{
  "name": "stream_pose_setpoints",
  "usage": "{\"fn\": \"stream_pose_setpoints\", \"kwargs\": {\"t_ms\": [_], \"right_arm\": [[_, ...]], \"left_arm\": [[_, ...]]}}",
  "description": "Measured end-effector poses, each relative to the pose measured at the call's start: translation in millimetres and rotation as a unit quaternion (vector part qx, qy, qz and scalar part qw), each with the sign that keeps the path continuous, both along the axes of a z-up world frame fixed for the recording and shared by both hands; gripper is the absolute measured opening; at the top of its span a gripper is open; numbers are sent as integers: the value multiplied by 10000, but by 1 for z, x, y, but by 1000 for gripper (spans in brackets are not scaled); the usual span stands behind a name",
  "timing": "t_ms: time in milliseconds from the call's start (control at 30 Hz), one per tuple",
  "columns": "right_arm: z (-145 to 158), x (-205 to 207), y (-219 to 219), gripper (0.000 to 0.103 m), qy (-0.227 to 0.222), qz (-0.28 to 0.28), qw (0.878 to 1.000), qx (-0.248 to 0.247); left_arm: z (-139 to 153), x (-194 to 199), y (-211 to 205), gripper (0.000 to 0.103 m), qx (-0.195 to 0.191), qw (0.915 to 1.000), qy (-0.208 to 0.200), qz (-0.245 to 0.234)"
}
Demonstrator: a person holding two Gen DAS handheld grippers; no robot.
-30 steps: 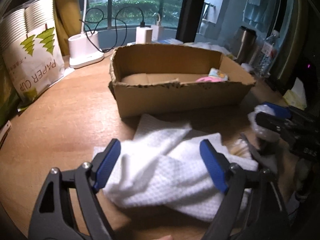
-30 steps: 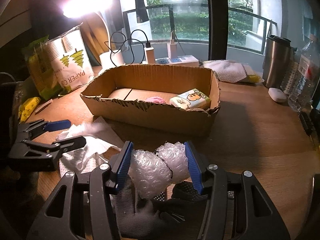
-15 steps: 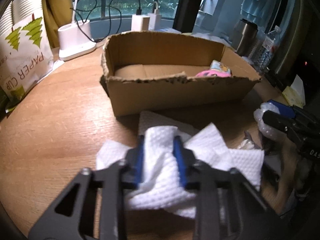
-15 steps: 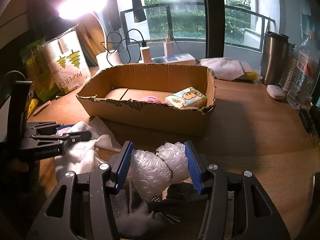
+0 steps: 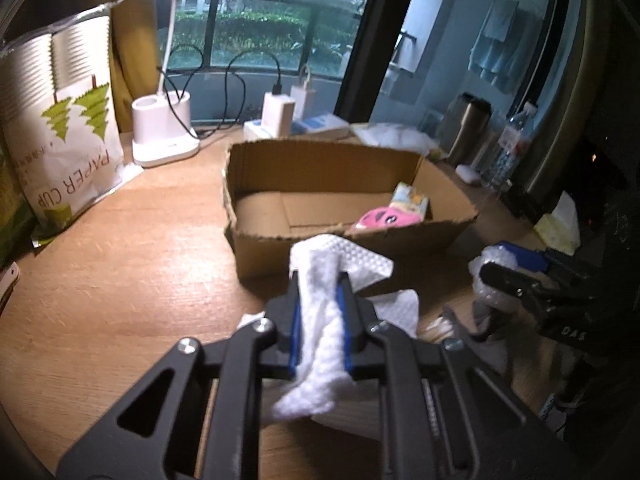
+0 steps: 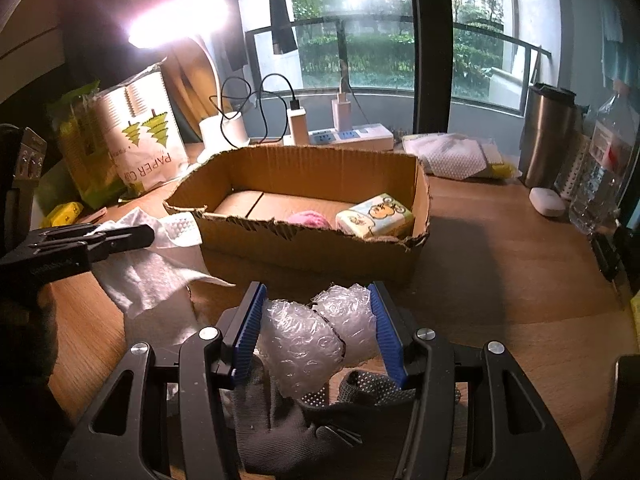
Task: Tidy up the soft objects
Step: 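Carry the white cloth with the left gripper while the right carries the bubble wrap to the box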
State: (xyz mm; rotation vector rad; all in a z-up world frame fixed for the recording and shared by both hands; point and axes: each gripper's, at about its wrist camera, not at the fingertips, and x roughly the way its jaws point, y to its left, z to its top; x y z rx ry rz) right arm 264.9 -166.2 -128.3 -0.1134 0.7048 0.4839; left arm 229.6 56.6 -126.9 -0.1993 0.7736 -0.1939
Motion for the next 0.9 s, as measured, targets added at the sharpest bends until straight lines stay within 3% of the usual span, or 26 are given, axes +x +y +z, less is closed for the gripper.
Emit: {"fn": "stream_pose_setpoints", "kwargs": {"t_ms": [500,900], "right_arm": [[29,-1,2,55,-316,60,9995,-20],[50,11,9,55,-592,281,9978,-25]], "left_arm": [[45,-10,16,15,-92,9977,-621,250],[75,-3,19,15,78,9898,-1281,613]]}}
